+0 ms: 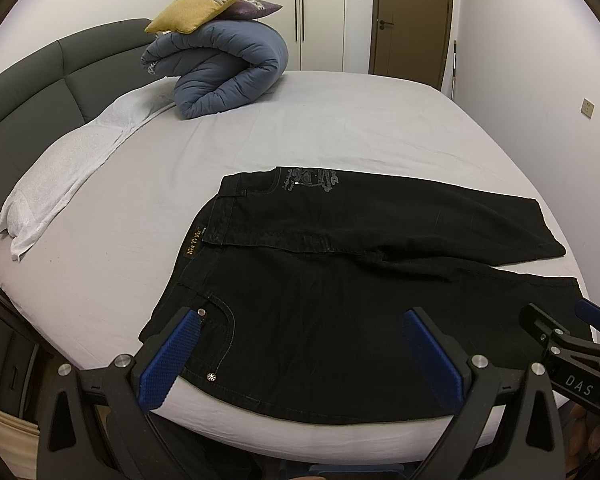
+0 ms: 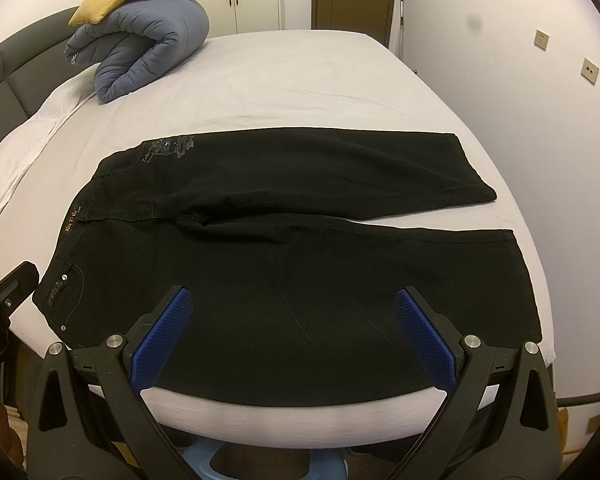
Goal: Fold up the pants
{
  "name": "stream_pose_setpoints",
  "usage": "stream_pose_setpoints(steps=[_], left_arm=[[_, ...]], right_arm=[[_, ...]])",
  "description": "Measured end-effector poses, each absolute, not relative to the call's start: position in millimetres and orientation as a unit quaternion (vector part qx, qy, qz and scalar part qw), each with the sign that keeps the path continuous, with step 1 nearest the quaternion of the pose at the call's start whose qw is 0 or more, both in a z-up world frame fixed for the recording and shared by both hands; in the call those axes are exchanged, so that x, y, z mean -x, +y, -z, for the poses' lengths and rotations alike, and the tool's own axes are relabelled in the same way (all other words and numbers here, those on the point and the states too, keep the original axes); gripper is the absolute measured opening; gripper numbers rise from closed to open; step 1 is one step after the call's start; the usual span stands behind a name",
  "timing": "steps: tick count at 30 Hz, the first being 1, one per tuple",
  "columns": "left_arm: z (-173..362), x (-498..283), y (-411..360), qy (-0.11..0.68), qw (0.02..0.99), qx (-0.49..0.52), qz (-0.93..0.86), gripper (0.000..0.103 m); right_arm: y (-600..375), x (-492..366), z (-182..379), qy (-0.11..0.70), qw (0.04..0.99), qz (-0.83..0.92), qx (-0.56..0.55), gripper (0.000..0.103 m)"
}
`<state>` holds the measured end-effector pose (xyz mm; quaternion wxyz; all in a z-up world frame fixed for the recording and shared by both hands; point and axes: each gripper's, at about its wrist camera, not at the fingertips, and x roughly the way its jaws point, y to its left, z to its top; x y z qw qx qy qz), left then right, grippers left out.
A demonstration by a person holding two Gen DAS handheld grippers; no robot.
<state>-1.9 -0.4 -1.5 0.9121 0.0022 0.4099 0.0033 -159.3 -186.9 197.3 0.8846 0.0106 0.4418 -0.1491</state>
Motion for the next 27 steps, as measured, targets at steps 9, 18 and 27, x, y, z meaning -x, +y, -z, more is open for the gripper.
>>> stream_pose_setpoints(steps=[9,18,27], left_arm=[[1.8,2.2,-0.5,0.410,0.912,-0.002,-0.003,0.103],[9.8,2.7,3.4,0.411,0.912,-0.003,0.001,0.103],[13.1,-16.5,12.4,0.408,0.913,-0.008,0.010,0.103]], right_arm=[[-187.3,158.2,-197.0,0.443,0.884,0.149,-0.011,0.103],[-183.7,157.1,-194.0,0.448,0.882,0.144,-0.005,0.103],[-180.9,131.0,-185.8,0.465,0.877,0.121,0.016,0.103]])
